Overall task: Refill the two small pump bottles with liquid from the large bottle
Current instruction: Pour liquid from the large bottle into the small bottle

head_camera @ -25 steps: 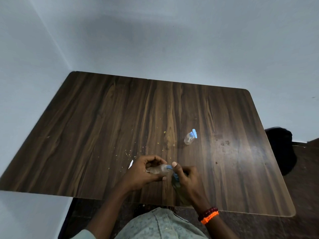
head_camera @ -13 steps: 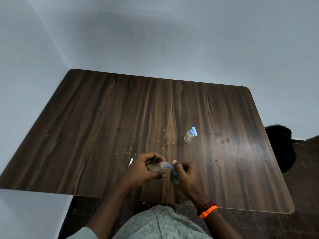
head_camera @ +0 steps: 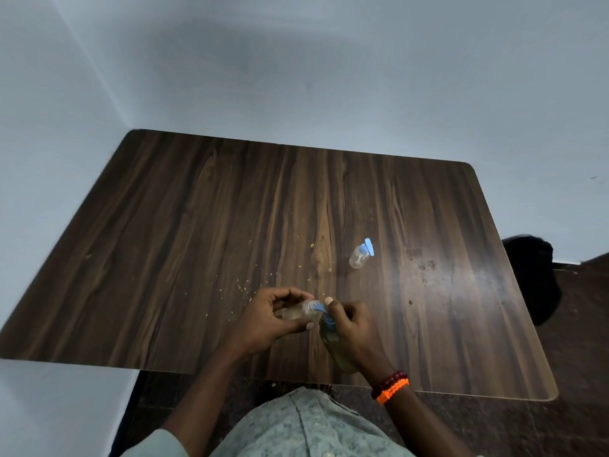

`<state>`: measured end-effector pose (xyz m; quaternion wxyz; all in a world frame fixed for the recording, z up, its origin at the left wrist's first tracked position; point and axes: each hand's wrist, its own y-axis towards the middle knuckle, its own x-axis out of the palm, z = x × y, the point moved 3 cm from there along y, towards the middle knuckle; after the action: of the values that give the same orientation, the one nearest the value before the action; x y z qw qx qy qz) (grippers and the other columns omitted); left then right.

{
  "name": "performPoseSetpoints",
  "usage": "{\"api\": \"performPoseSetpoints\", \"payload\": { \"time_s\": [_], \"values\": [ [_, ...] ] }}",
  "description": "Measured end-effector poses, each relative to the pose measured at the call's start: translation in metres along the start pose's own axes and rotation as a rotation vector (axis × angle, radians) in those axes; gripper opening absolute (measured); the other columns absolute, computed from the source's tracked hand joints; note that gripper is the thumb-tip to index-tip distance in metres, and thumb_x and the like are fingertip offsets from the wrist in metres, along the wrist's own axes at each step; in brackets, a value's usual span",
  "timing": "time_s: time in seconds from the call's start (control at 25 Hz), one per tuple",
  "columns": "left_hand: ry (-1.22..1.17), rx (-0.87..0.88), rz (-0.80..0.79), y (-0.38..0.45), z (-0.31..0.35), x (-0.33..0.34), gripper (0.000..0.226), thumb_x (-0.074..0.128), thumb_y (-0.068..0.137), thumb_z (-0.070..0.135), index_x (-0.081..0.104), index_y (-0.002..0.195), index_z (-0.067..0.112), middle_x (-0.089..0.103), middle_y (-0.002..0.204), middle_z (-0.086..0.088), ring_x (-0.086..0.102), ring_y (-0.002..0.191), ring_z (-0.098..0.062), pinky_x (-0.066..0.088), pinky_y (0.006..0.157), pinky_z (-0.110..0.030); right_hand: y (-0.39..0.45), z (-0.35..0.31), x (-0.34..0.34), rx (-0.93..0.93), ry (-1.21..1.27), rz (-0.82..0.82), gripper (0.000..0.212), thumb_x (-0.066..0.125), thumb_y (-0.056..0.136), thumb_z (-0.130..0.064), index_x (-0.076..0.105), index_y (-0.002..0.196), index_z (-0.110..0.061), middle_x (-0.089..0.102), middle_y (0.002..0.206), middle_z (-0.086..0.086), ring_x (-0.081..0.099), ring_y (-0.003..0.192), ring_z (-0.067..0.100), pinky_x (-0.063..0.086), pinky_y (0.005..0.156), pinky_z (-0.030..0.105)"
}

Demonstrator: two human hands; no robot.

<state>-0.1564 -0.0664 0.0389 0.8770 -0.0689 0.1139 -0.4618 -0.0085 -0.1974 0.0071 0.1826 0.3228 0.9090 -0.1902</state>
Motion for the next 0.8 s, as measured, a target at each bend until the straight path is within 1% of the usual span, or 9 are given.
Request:
{"api": "performPoseSetpoints", "payload": {
  "time_s": [0.08, 0.12, 0.24, 0.28, 0.44, 0.52, 0.56, 0.68, 0.8],
  "values": [
    [-0.006, 0.006, 0.003, -0.001, 0.0, 0.0, 0.037, 0.092, 0.077, 0.014, 0.078, 0.11, 0.022, 0.081, 0.109, 0.002, 0.076, 0.106, -0.017, 0.063, 0.096, -0.042, 0.001, 0.0, 0.001, -0.008, -0.006, -0.007, 0.082, 0.042, 0.078, -0.095, 0.073, 0.074, -0.02, 0.069, 0.076, 0.009, 0.067, 0.073, 0.025, 0.049, 0.063, 0.033],
    [-0.013, 0.012, 0.011, 0.0, 0.0, -0.001, 0.037, 0.092, 0.077, 0.014, 0.078, 0.11, 0.021, 0.081, 0.11, 0.001, 0.076, 0.106, -0.017, 0.063, 0.096, -0.041, 0.0, -0.005, 0.0, -0.017, 0.006, -0.012, 0.082, 0.041, 0.079, -0.094, 0.073, 0.07, -0.019, 0.069, 0.069, 0.006, 0.066, 0.068, 0.021, 0.049, 0.062, 0.033],
    [-0.02, 0.033, 0.036, 0.0, 0.002, -0.004, 0.037, 0.092, 0.076, 0.011, 0.078, 0.11, 0.017, 0.081, 0.108, -0.002, 0.076, 0.105, -0.016, 0.063, 0.093, -0.035, -0.003, -0.018, -0.003, -0.059, 0.054, -0.017, 0.08, 0.043, 0.079, -0.09, 0.071, 0.06, -0.018, 0.063, 0.053, 0.003, 0.056, 0.051, 0.009, 0.042, 0.053, 0.021],
    [-0.019, 0.035, 0.039, 0.0, 0.002, -0.004, 0.037, 0.092, 0.076, 0.01, 0.078, 0.11, 0.016, 0.081, 0.108, -0.002, 0.076, 0.104, -0.015, 0.063, 0.092, -0.033, -0.004, -0.02, -0.004, -0.063, 0.057, -0.008, 0.081, 0.043, 0.078, -0.091, 0.071, 0.062, -0.017, 0.063, 0.054, 0.002, 0.057, 0.052, 0.009, 0.042, 0.054, 0.02],
    [-0.03, 0.02, 0.026, -0.001, 0.001, -0.004, 0.037, 0.092, 0.076, 0.009, 0.079, 0.11, 0.018, 0.081, 0.109, 0.0, 0.076, 0.106, -0.015, 0.063, 0.092, -0.034, -0.003, -0.007, 0.0, -0.04, 0.002, -0.011, 0.086, 0.044, 0.077, -0.092, 0.074, 0.072, -0.012, 0.066, 0.065, 0.012, 0.065, 0.066, 0.023, 0.045, 0.059, 0.032],
    [-0.006, 0.015, 0.007, -0.002, 0.0, -0.003, 0.037, 0.091, 0.076, 0.01, 0.079, 0.11, 0.02, 0.081, 0.11, 0.003, 0.076, 0.107, -0.015, 0.063, 0.093, -0.034, -0.002, -0.003, 0.002, -0.038, -0.05, -0.013, 0.088, 0.039, 0.074, -0.099, 0.075, 0.079, -0.018, 0.068, 0.077, 0.01, 0.065, 0.077, 0.027, 0.043, 0.062, 0.029],
    [0.003, 0.018, -0.002, -0.002, 0.0, -0.003, 0.037, 0.091, 0.077, 0.01, 0.079, 0.11, 0.021, 0.081, 0.11, 0.003, 0.075, 0.107, -0.014, 0.062, 0.094, -0.033, -0.002, -0.003, 0.002, -0.043, -0.068, -0.013, 0.087, 0.038, 0.075, -0.098, 0.076, 0.079, -0.019, 0.068, 0.077, 0.008, 0.065, 0.077, 0.026, 0.042, 0.061, 0.028],
    [-0.013, 0.032, 0.013, -0.002, 0.004, -0.003, 0.036, 0.091, 0.077, 0.01, 0.079, 0.109, 0.02, 0.08, 0.11, 0.001, 0.074, 0.107, -0.013, 0.062, 0.092, -0.027, -0.003, -0.017, -0.003, -0.075, -0.041, -0.016, 0.084, 0.044, 0.082, -0.086, 0.074, 0.066, -0.009, 0.062, 0.054, 0.005, 0.057, 0.054, 0.013, 0.039, 0.054, 0.025],
    [-0.028, 0.045, 0.03, 0.0, 0.005, -0.004, 0.036, 0.091, 0.076, 0.008, 0.079, 0.109, 0.017, 0.08, 0.109, -0.001, 0.075, 0.105, -0.014, 0.06, 0.089, -0.023, -0.007, -0.029, -0.007, -0.108, 0.014, -0.024, 0.1, 0.041, 0.077, -0.093, 0.073, 0.065, 0.001, 0.059, 0.047, 0.008, 0.048, 0.041, 0.005, 0.035, 0.048, 0.016]
  ]
}}
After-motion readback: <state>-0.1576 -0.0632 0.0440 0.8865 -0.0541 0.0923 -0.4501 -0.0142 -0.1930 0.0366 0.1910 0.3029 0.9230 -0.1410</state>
